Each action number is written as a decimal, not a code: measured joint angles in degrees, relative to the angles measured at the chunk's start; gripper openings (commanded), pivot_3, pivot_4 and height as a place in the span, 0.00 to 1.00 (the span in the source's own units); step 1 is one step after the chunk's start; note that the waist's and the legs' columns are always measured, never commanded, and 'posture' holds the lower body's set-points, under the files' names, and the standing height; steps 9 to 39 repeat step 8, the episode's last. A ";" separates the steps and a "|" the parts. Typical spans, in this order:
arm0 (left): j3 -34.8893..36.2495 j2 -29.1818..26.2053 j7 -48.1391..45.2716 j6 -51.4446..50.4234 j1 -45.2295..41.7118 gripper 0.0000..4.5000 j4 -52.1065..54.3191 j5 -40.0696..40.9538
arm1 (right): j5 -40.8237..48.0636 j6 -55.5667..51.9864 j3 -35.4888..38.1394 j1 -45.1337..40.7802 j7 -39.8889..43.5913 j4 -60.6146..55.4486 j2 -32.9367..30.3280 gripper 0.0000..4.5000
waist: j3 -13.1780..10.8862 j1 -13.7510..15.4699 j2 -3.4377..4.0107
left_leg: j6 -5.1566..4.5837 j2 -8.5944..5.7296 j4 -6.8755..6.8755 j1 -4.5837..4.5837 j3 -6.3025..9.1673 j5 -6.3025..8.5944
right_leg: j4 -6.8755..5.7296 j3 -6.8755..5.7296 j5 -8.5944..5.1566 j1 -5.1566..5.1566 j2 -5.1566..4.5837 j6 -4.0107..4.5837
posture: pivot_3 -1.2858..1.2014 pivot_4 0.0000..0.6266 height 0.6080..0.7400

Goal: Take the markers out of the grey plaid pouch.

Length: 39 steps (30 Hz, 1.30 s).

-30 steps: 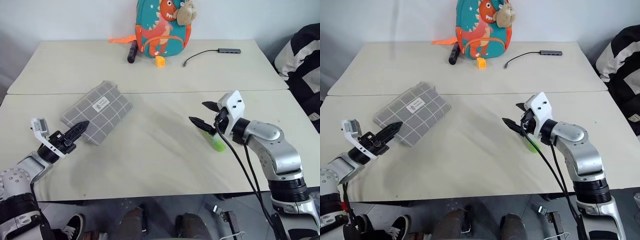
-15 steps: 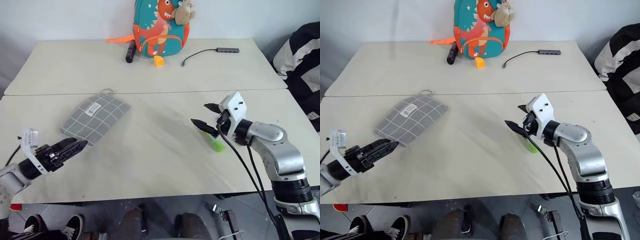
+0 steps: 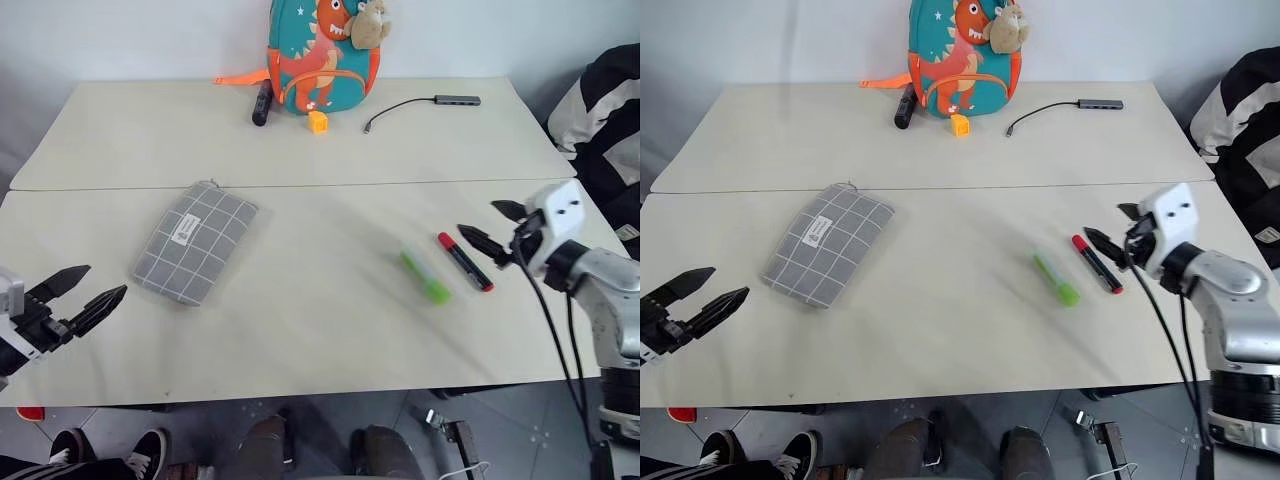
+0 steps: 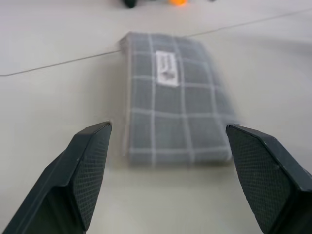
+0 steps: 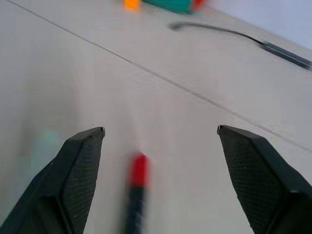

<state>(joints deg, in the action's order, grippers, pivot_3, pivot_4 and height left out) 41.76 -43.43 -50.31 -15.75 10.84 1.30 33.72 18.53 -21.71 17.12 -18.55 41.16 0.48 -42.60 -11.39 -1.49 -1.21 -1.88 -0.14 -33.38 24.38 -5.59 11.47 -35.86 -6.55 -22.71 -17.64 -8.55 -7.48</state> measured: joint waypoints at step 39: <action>0.26 2.74 3.42 4.58 1.98 0.88 -2.55 -3.04 | -0.89 7.05 1.07 7.50 2.55 4.04 0.09 0.87 | 0.00 -0.15 0.00 | -0.03 0.02 -0.03 -0.06 -0.11 0.00 | -0.03 0.04 0.00 0.03 -0.03 0.00 | 0.52 0.24 1.00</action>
